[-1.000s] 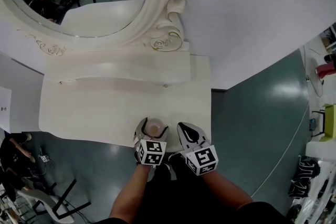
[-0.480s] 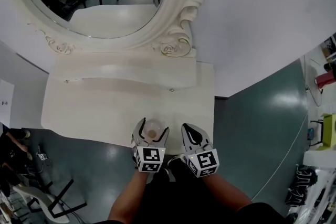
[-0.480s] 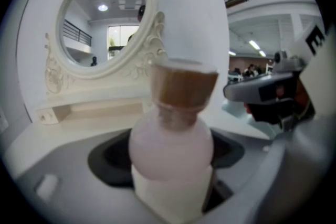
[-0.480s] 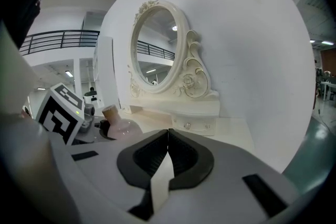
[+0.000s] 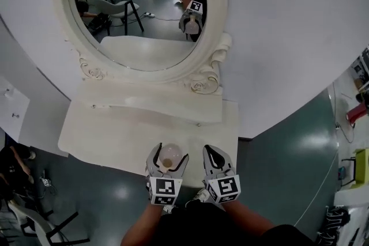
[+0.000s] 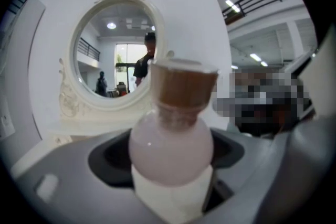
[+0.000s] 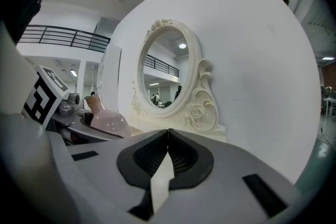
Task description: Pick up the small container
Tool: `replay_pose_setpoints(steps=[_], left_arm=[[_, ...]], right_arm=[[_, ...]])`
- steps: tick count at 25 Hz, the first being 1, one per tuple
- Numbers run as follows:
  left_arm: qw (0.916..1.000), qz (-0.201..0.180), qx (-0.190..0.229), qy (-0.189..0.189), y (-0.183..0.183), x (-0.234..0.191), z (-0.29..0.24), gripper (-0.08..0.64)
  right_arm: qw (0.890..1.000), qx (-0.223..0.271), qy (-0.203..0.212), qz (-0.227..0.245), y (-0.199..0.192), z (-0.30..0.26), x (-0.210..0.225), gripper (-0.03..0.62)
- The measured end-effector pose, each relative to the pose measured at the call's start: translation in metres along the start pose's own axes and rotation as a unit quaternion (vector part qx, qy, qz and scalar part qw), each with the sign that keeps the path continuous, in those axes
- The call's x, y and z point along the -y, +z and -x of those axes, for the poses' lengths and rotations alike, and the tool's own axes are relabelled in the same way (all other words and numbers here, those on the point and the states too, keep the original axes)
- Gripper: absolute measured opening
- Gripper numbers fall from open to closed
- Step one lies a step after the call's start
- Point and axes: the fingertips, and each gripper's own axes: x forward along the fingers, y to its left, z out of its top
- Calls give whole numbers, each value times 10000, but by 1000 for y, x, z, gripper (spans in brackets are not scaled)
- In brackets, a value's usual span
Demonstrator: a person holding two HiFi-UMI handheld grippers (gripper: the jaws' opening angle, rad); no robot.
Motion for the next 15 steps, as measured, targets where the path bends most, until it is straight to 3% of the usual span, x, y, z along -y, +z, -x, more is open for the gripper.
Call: replay_pose_setpoints(steps=[7, 15], left_arm=[[9993, -16, 373, 41, 35, -15, 24, 405], [9974, -65, 712, 87, 66, -27, 51, 405]], right_arm=[[9987, 396, 201, 231, 45, -11, -16, 6], [9956, 785, 161, 482, 87, -6, -21, 7]])
